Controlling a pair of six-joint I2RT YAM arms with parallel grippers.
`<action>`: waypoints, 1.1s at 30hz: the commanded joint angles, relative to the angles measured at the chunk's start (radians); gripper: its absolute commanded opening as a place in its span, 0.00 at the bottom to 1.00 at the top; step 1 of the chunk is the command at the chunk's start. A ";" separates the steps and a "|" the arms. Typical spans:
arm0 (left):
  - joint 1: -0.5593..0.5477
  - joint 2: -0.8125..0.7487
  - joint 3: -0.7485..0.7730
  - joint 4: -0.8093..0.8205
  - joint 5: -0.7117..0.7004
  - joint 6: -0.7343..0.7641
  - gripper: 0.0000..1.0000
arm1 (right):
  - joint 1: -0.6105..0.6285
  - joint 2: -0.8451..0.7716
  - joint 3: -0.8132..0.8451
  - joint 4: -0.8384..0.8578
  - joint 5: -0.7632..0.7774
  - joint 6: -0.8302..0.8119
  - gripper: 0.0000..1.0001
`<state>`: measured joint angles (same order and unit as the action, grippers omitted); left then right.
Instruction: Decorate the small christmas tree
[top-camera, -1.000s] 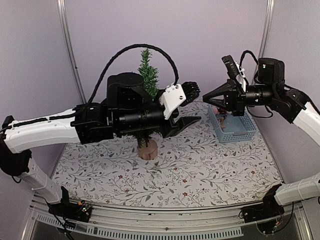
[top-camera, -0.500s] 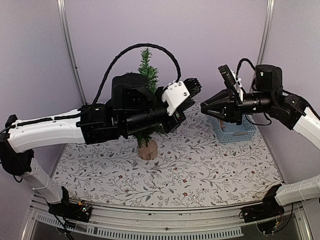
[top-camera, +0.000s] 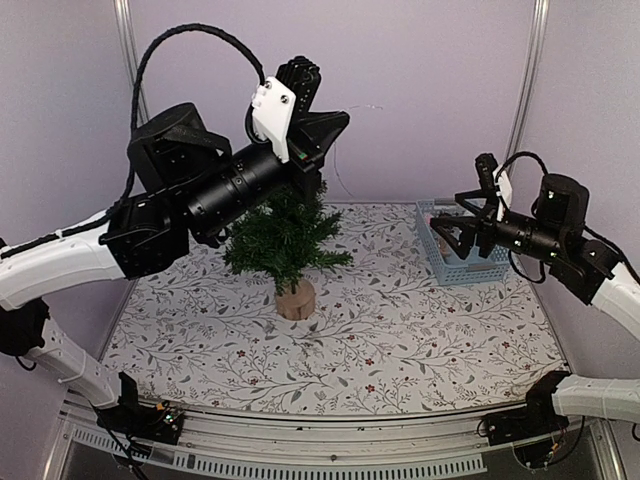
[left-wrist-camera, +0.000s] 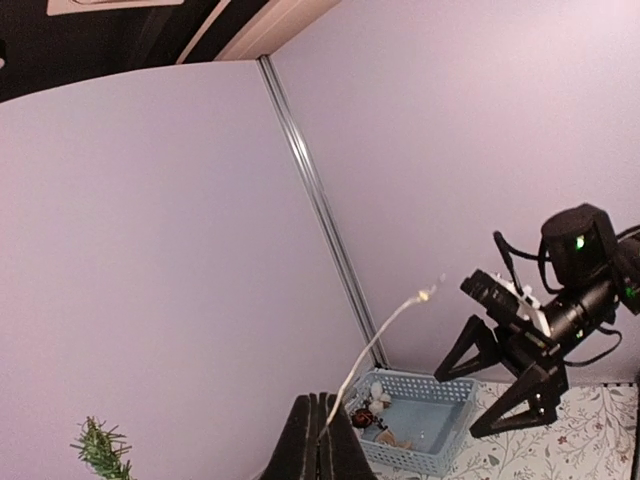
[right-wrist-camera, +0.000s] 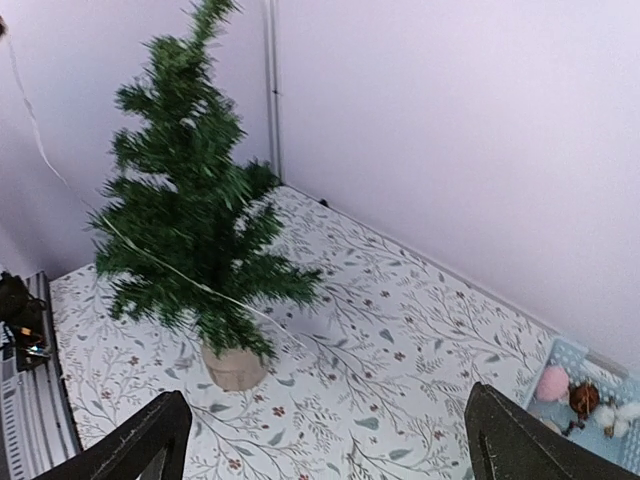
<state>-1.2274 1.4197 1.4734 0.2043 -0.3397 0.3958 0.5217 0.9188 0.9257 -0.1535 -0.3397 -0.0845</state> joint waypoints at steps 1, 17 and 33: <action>0.029 0.008 0.008 0.069 -0.036 -0.020 0.00 | -0.106 -0.025 -0.181 0.185 0.081 0.048 0.99; 0.109 0.036 0.054 0.086 -0.002 -0.067 0.00 | -0.161 0.406 -0.365 0.751 0.184 -0.056 0.95; 0.132 0.022 0.051 0.092 0.018 -0.074 0.00 | -0.170 0.773 -0.080 0.838 0.476 -0.166 0.00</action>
<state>-1.1137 1.4532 1.5082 0.2653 -0.3252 0.3313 0.3565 1.6699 0.8127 0.6353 0.0475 -0.2195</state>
